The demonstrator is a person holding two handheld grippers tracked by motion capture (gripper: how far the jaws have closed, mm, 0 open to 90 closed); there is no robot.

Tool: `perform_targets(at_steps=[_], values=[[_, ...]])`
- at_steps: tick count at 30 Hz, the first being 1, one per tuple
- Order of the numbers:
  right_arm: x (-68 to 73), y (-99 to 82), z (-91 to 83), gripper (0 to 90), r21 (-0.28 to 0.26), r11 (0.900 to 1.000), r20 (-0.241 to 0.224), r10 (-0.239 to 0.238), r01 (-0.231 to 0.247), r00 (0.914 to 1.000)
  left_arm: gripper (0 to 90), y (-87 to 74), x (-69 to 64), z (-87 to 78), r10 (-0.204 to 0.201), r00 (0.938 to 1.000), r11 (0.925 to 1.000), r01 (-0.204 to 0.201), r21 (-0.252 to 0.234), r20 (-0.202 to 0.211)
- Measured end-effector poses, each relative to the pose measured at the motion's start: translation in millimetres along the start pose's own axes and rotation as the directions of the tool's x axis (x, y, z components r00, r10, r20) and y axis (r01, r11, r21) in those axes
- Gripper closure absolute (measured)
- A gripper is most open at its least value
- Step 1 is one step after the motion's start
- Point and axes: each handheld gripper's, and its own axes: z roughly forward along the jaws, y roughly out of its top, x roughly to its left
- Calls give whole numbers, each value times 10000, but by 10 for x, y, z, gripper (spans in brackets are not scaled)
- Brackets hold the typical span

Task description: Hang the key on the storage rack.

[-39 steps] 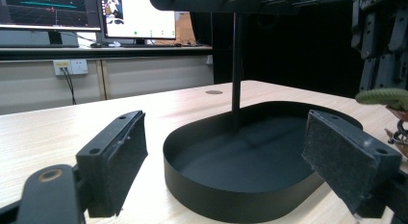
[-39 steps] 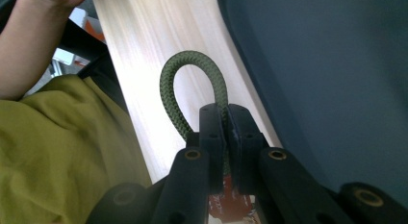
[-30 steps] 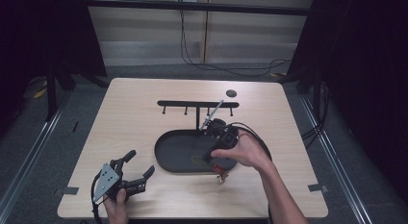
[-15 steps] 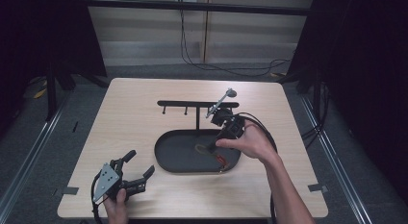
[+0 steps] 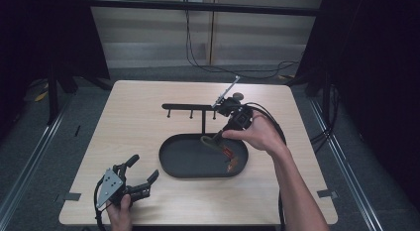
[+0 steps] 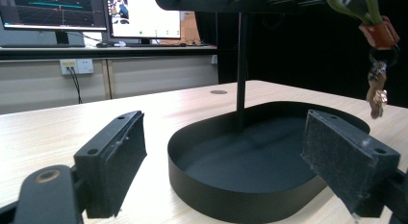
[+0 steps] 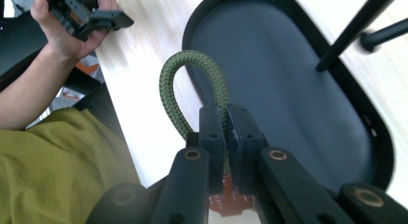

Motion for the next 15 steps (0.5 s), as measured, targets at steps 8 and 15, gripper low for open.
perform_targets(at_steps=[8,15], values=[[-79,123,-175,856,9,9998,207,178,-178,9996,153,0,0,0,0,10000,10000,0,-6,13],[-175,207,-170,857,130,9995,38,285,-285,9996,153,0,0,0,-2,10000,10000,2,-10,19]])
